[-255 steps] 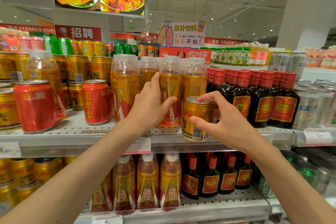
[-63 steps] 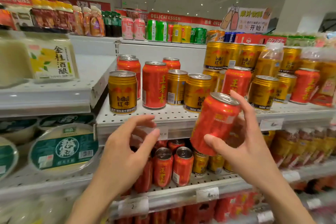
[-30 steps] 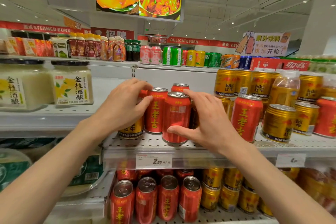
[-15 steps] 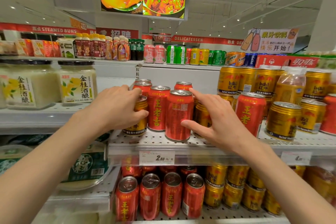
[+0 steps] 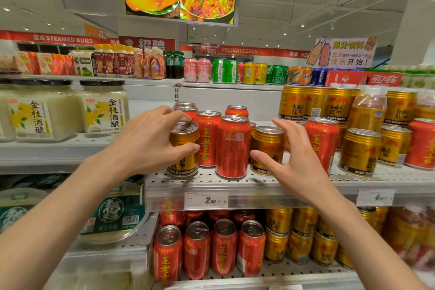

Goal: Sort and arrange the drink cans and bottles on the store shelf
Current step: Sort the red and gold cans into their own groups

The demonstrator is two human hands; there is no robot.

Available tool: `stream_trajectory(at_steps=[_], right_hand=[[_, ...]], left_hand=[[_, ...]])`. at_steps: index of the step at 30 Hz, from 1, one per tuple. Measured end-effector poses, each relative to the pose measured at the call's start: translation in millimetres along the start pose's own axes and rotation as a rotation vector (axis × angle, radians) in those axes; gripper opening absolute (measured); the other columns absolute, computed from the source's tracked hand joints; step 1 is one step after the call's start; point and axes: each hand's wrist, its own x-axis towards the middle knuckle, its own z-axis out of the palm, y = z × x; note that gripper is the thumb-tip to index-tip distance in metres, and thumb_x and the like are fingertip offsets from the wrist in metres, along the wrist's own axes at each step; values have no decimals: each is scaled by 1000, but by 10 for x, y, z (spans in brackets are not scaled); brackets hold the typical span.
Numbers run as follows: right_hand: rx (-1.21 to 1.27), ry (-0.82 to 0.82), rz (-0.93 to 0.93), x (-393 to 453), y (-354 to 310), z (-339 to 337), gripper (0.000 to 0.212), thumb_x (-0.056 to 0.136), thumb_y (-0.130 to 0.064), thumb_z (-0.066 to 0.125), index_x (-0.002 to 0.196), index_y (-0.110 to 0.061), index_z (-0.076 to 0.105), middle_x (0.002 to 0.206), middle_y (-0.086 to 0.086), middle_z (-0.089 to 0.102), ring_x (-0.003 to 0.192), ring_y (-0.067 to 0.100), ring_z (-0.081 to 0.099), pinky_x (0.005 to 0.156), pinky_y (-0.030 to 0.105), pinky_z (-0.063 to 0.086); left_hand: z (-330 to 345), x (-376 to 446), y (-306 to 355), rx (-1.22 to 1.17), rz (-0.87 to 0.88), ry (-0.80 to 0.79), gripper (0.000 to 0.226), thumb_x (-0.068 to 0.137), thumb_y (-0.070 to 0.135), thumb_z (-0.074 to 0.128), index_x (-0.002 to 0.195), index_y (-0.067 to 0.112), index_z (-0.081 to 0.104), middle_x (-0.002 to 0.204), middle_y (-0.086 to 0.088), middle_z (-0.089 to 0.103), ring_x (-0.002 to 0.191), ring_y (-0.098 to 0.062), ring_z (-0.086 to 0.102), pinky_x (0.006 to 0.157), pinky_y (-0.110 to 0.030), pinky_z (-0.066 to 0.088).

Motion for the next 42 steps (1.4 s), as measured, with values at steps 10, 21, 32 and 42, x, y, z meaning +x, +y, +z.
stream_trajectory(at_steps=[10,21,32,42], right_hand=[[32,90,97,-302,-82,-98,68,90,-43,69,149,-33,36,144,-8,43,129,13,47,108,47,46],[269,-268,72,-999,-349,-137,53,87,-47,73,135,-44,50,127,-26,61,121,-5,57,103,24,48],[376,-267,108,-1100,551,-807,61,80,-41,83,133,-42,52,122,-24,65,113,0,63,97,25,52],[373,-190,71,-965,1879,-1879,62,78,-44,83,132,-45,52,123,-22,64,117,3,62,98,30,52]], left_hand=[[6,-180,29,-281,77,126,74,76,77,54,136,34,57,120,12,60,100,-5,59,79,-26,53],[449,-543,613,-780,30,56,55,76,60,71,127,41,65,122,26,63,113,11,56,76,-5,48],[953,-319,1807,-930,13,-13,50,78,61,76,123,43,67,122,25,67,115,4,62,87,-27,57],[1226,223,3169,-904,-13,44,42,83,50,67,123,37,66,114,18,68,109,-2,66,87,-22,56]])
